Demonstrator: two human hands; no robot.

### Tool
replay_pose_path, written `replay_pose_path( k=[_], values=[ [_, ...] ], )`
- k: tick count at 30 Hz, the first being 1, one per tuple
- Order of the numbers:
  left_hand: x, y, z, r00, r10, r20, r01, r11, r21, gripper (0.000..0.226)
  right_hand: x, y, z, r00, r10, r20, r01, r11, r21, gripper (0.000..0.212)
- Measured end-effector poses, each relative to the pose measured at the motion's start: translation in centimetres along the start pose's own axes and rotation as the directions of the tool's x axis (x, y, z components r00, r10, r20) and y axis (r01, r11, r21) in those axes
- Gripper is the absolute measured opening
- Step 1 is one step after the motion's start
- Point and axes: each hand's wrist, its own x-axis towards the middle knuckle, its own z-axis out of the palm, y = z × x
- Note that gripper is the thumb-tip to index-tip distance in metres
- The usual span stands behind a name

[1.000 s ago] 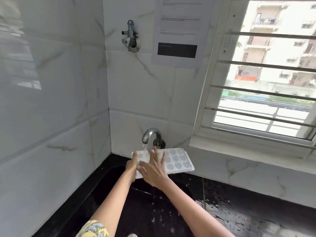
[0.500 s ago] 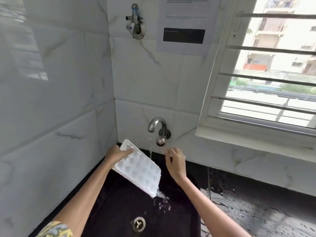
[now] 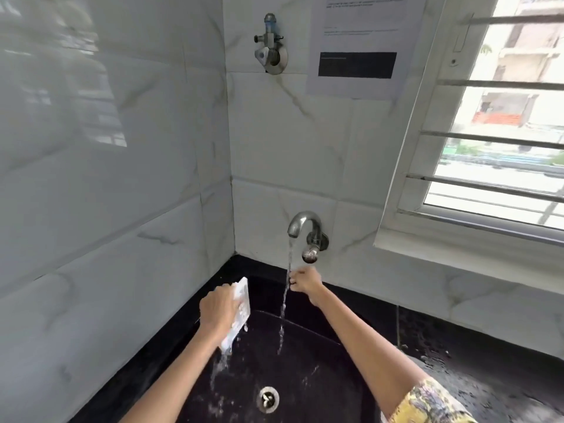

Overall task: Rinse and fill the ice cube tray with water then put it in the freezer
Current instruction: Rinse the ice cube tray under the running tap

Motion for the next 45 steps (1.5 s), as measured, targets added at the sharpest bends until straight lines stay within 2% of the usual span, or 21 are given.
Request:
replay_pose_path(
  k=[2,3,5,8,10,12,13,15,17,19,21,23,25,27,29,31,34,37,39,42,45],
  values=[
    [0.4,-1.3,0.6,0.981,-0.192,-0.007,0.180,0.934,-0.308,0.036,0.5,-1.2,0.0,0.999,0.024,0.045,-0.029,0.995,0.101,0.025],
    [0.4,-1.8,1.0,0.953,-0.303,0.006,0.269,0.837,-0.477,0.039,0.6,-1.5,0.0,0.997,0.017,0.076,-0.027,0.992,0.121,0.024],
    [0.2,-2.1,1.9,0.855,-0.500,0.134,0.424,0.528,-0.736,0.045,0.5,-2.1,0.0,0.994,0.007,0.111,-0.023,0.988,0.153,0.023],
    [-0.7,-1.6,3.2,0.659,-0.644,0.388,0.551,0.062,-0.832,0.065,0.3,-1.6,0.4,0.997,0.000,0.078,-0.009,0.993,0.114,0.021],
    [-1.1,-1.0,3.5,0.582,-0.645,0.495,0.564,-0.118,-0.817,0.073,-0.2,-0.6,0.8,0.998,-0.052,0.044,0.053,0.998,-0.036,0.016],
    [-1.2,-0.6,3.9,0.573,-0.619,0.537,0.539,-0.210,-0.816,0.073,-0.8,0.9,1.4,0.983,-0.168,0.070,0.182,0.902,-0.391,0.021],
    [-1.3,-0.3,3.8,0.581,-0.603,0.546,0.529,-0.230,-0.817,0.072,-1.0,1.5,1.7,0.972,-0.216,0.096,0.233,0.805,-0.546,0.027],
    [-1.5,0.1,3.2,0.599,-0.573,0.559,0.509,-0.266,-0.819,0.068,-1.4,2.2,1.8,0.957,-0.266,0.113,0.268,0.669,-0.694,0.036],
    [-1.7,0.1,2.7,0.605,-0.562,0.564,0.480,-0.307,-0.821,0.061,-1.5,2.2,1.6,0.933,-0.328,0.145,0.328,0.619,-0.714,0.040],
    [-1.8,-0.4,2.2,0.608,-0.576,0.547,0.457,-0.309,-0.834,0.056,-1.4,2.2,1.2,0.908,-0.369,0.198,0.391,0.575,-0.719,0.045],
    [-2.1,-0.7,2.1,0.605,-0.576,0.550,0.470,-0.299,-0.830,0.056,-1.5,2.2,1.0,0.903,-0.377,0.205,0.391,0.523,-0.758,0.055],
    [-2.2,-0.8,1.9,0.591,-0.578,0.563,0.476,-0.314,-0.821,0.056,-1.8,2.1,1.2,0.909,-0.369,0.195,0.378,0.527,-0.761,0.069],
    [-2.3,-0.8,1.6,0.576,-0.596,0.559,0.472,-0.316,-0.823,0.058,-1.9,2.0,1.5,0.918,-0.342,0.201,0.374,0.579,-0.724,0.076],
    [-2.4,-1.2,1.6,0.578,-0.607,0.545,0.484,-0.283,-0.828,0.061,-1.7,2.0,1.2,0.938,-0.291,0.191,0.335,0.610,-0.718,0.075],
    [-2.5,-1.0,1.3,0.592,-0.611,0.525,0.476,-0.260,-0.840,0.061,-1.7,2.0,1.0,0.945,-0.275,0.176,0.310,0.587,-0.748,0.078],
    [-2.7,-0.8,0.9,0.597,-0.607,0.524,0.452,-0.284,-0.845,0.061,-2.0,2.1,1.0,0.925,-0.319,0.207,0.360,0.560,-0.746,0.079],
    [-2.5,-0.7,0.9,0.603,-0.606,0.519,0.454,-0.275,-0.848,0.057,-1.9,2.4,0.4,0.915,-0.341,0.217,0.389,0.597,-0.702,0.070],
    [-2.8,-0.5,0.8,0.615,-0.603,0.508,0.466,-0.243,-0.851,0.059,-2.1,1.9,0.0,0.921,-0.326,0.212,0.357,0.488,-0.796,0.070],
    [-2.8,-0.3,0.6,0.607,-0.606,0.513,0.465,-0.253,-0.848,0.059,-2.7,1.5,0.1,0.888,-0.366,0.278,0.423,0.414,-0.806,0.062],
    [-2.6,-0.3,0.1,0.619,-0.603,0.502,0.465,-0.234,-0.854,0.056,-3.4,1.2,-0.6,0.886,-0.376,0.272,0.432,0.456,-0.778,0.054],
    [-2.8,0.2,-0.1,0.621,-0.597,0.508,0.457,-0.252,-0.853,0.057,-3.5,1.1,-0.3,0.891,-0.374,0.257,0.396,0.365,-0.843,0.068]
  ],
)
